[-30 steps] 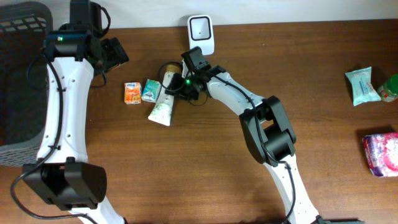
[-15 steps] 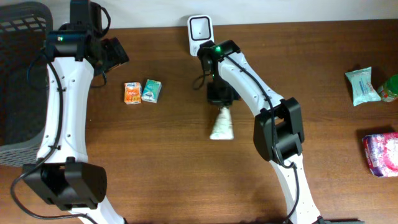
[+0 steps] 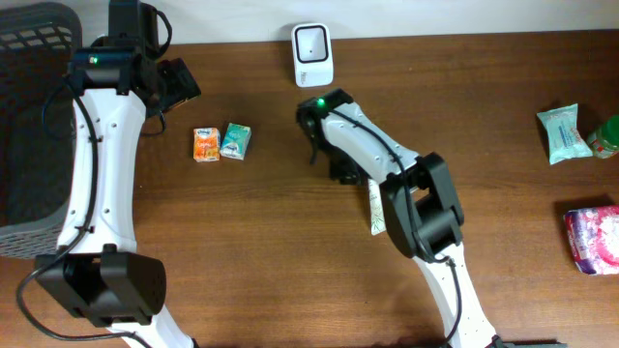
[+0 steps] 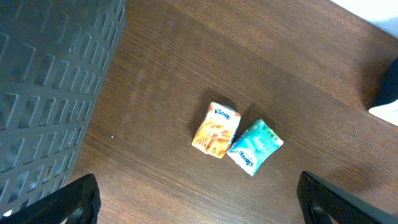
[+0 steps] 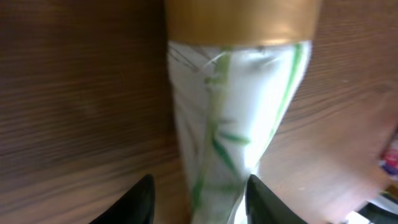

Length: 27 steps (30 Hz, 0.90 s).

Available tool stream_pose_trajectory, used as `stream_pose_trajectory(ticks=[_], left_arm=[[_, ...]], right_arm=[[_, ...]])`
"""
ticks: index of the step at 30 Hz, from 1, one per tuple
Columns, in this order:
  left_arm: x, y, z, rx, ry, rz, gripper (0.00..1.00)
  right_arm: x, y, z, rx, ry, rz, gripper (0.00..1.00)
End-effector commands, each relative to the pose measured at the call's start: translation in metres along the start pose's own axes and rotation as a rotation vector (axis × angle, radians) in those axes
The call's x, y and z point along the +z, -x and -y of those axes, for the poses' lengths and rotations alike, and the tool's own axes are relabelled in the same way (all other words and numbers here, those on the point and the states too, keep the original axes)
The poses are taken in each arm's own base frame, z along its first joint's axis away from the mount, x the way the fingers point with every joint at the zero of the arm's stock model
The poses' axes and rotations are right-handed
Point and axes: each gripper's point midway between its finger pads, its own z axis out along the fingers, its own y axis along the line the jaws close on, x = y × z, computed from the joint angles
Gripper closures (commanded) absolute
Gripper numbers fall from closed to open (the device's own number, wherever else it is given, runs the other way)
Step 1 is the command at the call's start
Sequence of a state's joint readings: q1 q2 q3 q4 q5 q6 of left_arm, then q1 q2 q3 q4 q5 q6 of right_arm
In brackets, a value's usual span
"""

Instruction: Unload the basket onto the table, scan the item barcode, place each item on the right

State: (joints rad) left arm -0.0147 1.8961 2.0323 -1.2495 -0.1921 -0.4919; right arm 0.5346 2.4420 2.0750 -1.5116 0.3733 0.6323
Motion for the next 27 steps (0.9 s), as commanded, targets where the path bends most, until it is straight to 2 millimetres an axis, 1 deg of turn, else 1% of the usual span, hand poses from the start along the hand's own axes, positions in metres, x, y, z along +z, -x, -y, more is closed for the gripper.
stream_pose_trajectory(ticks=[1,2,3,4,5,6,8,9,10,12,14,15,16,18,19,20,21,22,23,24,26,27], left_arm=[[0.000,0.000,0.000,-0.007,0.006,0.001,0.01],[0.000,0.000,0.000,-0.007,0.007,0.001,0.01],[0.000,0.000,0.000,-0.007,0.006,0.001,0.01],[0.000,0.000,0.000,-0.007,0.006,0.001,0.01],[0.000,0.000,0.000,-0.007,0.006,0.001,0.01],[0.000,0.000,0.000,-0.007,0.006,0.001,0.01],[0.000,0.000,0.000,-0.007,0.006,0.001,0.01],[0.000,0.000,0.000,-0.007,0.006,0.001,0.01],[0.000,0.000,0.000,-0.007,0.006,0.001,0.01],[0.000,0.000,0.000,-0.007,0.006,0.001,0.01],[0.000,0.000,0.000,-0.007,0.006,0.001,0.01],[0.000,0.000,0.000,-0.007,0.006,0.000,0.01],[0.000,0.000,0.000,-0.007,0.006,0.001,0.01],[0.000,0.000,0.000,-0.007,0.006,0.001,0.01],[0.000,0.000,0.000,-0.007,0.006,0.001,0.01],[0.000,0.000,0.000,-0.007,0.006,0.001,0.01],[0.000,0.000,0.000,-0.007,0.006,0.001,0.01],[0.000,0.000,0.000,-0.007,0.006,0.000,0.01],[0.000,0.000,0.000,-0.007,0.006,0.000,0.01],[0.000,0.000,0.000,-0.007,0.006,0.001,0.01],[0.000,0.000,0.000,-0.007,0.006,0.001,0.01],[0.000,0.000,0.000,-0.007,0.006,0.001,0.01]], right_arm=[[-0.055,0.011,-0.014,-0.049,0.114,0.083,0.39],[-0.069,0.014,-0.007,-0.057,0.125,0.099,0.21],[-0.077,0.015,0.001,-0.047,0.127,0.100,0.13],[-0.082,0.017,0.009,-0.081,0.146,0.095,0.04],[-0.079,0.016,0.009,-0.168,0.212,0.058,0.01],[-0.075,0.012,0.006,-0.242,0.294,0.013,0.01],[-0.066,0.009,0.008,-0.293,0.455,-0.073,0.01],[-0.059,0.013,0.018,-0.270,0.527,-0.115,0.01],[-0.053,0.017,0.027,-0.232,0.559,-0.137,0.01],[-0.045,0.028,0.050,-0.134,0.671,-0.179,0.01],[-0.042,0.032,0.060,-0.116,0.712,-0.182,0.01],[-0.043,0.033,0.065,-0.083,0.715,-0.184,0.01],[-0.049,0.034,0.070,-0.063,0.718,-0.170,0.01],[-0.079,0.030,0.079,-0.067,0.728,-0.094,0.01],[-0.089,0.024,0.085,-0.073,0.712,-0.066,0.01],[-0.097,0.014,0.094,-0.076,0.653,-0.041,0.01],[-0.097,0.004,0.104,-0.059,0.589,-0.039,0.01],[-0.092,-0.021,0.120,-0.034,0.494,-0.061,0.01],[-0.090,-0.030,0.122,-0.037,0.494,-0.072,0.01],[-0.087,-0.037,0.118,-0.038,0.516,-0.075,0.01],[-0.070,-0.035,0.094,-0.069,0.602,-0.047,0.01],[-0.063,-0.034,0.085,-0.093,0.630,-0.048,0.01]])
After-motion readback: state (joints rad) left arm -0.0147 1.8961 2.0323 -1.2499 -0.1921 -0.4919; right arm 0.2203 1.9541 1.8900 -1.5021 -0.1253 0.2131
